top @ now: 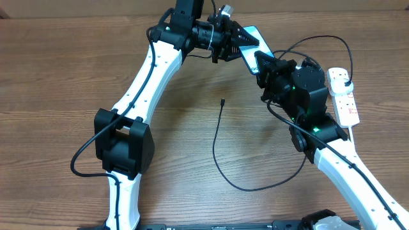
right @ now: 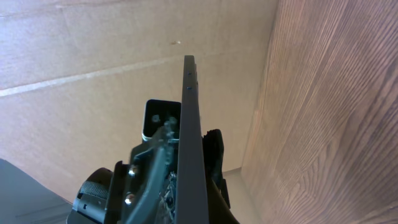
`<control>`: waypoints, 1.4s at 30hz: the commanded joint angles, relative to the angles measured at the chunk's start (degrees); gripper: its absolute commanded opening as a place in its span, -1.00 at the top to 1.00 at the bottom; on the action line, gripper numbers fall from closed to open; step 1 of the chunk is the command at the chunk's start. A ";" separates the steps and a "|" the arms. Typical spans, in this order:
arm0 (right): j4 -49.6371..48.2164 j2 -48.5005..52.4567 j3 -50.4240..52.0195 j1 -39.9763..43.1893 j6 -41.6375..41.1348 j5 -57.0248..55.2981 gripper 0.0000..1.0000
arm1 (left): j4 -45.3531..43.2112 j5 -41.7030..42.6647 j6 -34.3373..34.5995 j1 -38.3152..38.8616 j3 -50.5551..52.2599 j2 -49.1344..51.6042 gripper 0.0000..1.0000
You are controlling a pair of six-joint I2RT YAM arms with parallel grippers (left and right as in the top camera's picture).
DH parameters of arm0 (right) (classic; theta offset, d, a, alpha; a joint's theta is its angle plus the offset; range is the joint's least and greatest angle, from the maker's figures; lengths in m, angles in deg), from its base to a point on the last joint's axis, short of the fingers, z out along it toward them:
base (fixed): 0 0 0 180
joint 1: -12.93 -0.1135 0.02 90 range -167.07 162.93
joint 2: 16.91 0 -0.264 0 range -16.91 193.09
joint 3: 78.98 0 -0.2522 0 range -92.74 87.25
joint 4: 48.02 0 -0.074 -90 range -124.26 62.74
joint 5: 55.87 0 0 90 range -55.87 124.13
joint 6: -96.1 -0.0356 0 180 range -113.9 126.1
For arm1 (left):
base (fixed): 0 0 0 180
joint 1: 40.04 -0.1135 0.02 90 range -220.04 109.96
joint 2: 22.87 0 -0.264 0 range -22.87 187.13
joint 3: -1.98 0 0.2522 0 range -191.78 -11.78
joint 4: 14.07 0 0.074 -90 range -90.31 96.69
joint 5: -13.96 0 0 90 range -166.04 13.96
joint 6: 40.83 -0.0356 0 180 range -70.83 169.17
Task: Plug charger to phone and switch on socket
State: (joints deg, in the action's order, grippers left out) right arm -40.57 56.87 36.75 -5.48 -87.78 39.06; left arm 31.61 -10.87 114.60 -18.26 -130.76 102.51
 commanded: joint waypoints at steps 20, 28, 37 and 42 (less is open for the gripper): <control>0.57 0.17 -1.03 -1.14 0.66 2.14 0.74 | -0.72 0.37 -0.61 0.35 -1.18 -0.57 0.91; 1.68 0.17 -1.01 -1.14 1.14 2.16 0.21 | -0.13 -0.76 -7.82 -0.66 -1.18 -0.57 0.92; 12.46 0.17 -1.01 0.50 13.03 2.16 -0.08 | 9.31 -2.97 -21.97 -4.79 -1.18 -0.57 0.91; 23.69 0.17 -1.01 2.47 30.08 2.21 -0.14 | 20.39 -7.06 -32.41 -9.09 -1.18 -0.57 0.92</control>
State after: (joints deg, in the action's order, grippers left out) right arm -19.17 56.87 36.58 -4.11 -71.04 41.40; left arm 49.49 -15.85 92.24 -24.45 -130.76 102.54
